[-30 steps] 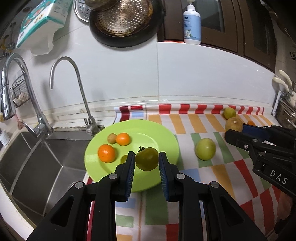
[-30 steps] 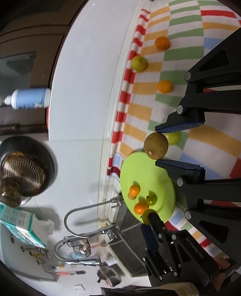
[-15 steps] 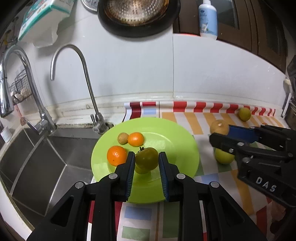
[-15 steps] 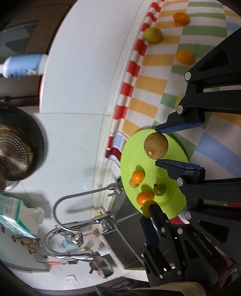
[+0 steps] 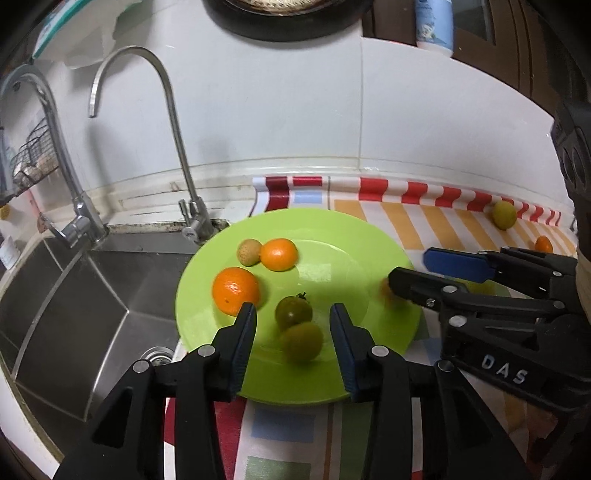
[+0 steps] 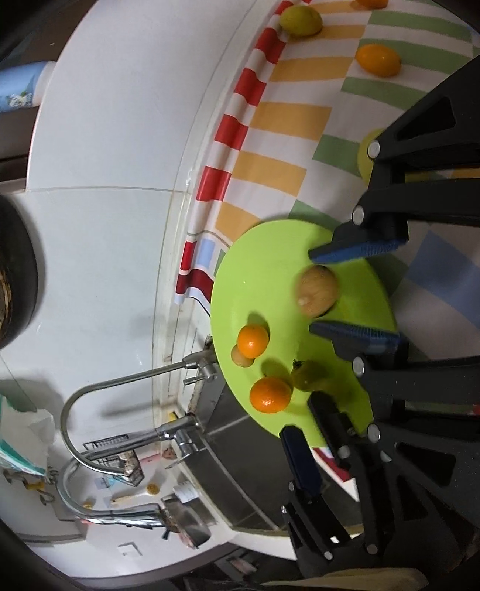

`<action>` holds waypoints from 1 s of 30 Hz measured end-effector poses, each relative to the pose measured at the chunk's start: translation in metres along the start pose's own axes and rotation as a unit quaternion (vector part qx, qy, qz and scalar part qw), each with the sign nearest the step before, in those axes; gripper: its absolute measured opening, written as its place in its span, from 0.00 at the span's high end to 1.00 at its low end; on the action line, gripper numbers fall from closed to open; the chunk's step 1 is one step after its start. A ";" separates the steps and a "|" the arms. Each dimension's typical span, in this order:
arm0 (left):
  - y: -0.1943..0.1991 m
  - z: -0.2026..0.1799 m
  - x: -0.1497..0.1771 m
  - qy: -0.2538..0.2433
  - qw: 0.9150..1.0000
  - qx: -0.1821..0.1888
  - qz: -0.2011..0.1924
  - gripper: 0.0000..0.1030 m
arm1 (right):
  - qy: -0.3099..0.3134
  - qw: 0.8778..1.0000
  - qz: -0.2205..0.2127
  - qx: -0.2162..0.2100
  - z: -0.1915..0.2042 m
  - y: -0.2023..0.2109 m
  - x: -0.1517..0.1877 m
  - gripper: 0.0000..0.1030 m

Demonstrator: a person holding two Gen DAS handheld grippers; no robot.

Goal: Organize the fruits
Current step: 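Carry both fruits over the lime-green plate and open both tools to release them, then lift both open tools from the plate and move toward the oranges on the cloth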

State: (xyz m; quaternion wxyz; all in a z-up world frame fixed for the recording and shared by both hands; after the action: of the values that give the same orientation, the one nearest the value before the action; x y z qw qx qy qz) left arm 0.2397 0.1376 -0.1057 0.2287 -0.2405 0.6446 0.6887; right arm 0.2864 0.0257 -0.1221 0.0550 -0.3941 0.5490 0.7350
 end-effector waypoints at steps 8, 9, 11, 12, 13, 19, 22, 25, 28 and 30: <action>0.024 -0.006 0.004 -0.005 1.000 -0.010 -0.017 0.59 | -0.022 0.999 -0.023 0.033 -0.014 0.028 0.009 0.62; 0.027 -0.009 0.004 -0.007 1.000 -0.010 -0.018 0.56 | -0.025 0.999 -0.024 0.036 -0.017 0.032 0.012 0.62; 0.031 -0.013 0.006 -0.007 1.000 -0.009 -0.021 0.55 | -0.028 0.998 -0.026 0.041 -0.020 0.041 0.016 0.62; 0.033 -0.015 0.008 -0.007 1.000 -0.005 -0.021 0.55 | -0.032 0.998 -0.029 0.049 -0.024 0.047 0.020 0.62; 0.035 -0.018 0.009 -0.008 1.000 -0.001 -0.021 0.55 | -0.036 0.997 -0.031 0.054 -0.026 0.052 0.022 0.62; 0.053 -0.041 0.016 -0.028 0.999 0.011 -0.032 0.52 | -0.054 0.994 -0.045 0.083 -0.040 0.086 0.041 0.62; 0.066 -0.053 0.018 -0.036 0.998 0.021 -0.043 0.48 | -0.071 0.991 -0.057 0.096 -0.048 0.105 0.050 0.52; 0.080 -0.065 0.019 -0.042 0.997 0.028 -0.058 0.45 | -0.079 0.988 -0.067 0.111 -0.054 0.122 0.061 0.51; 0.093 -0.077 0.017 -0.043 0.996 0.037 -0.069 0.42 | -0.086 0.986 -0.073 0.119 -0.060 0.139 0.069 0.51; 0.101 -0.086 0.016 -0.047 0.995 0.040 -0.076 0.41 | -0.090 0.985 -0.078 0.128 -0.064 0.149 0.075 0.46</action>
State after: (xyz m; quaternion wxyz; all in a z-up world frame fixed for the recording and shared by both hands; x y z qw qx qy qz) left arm 0.1675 0.0451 -0.0421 0.3200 -0.2462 0.6402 0.6536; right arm 0.1918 -0.1132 -0.0611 0.2117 -0.3576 0.5988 0.6846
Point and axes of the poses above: each gripper's, at about its wrist camera, not at the fingertips, and y roughly against the way its jaws point, z to its left, x to its underside, the point moved 4 cm from there along -y, roughly the way its jaws point, and after that the axes turned 10 degrees about z, right-handed, at the moved point
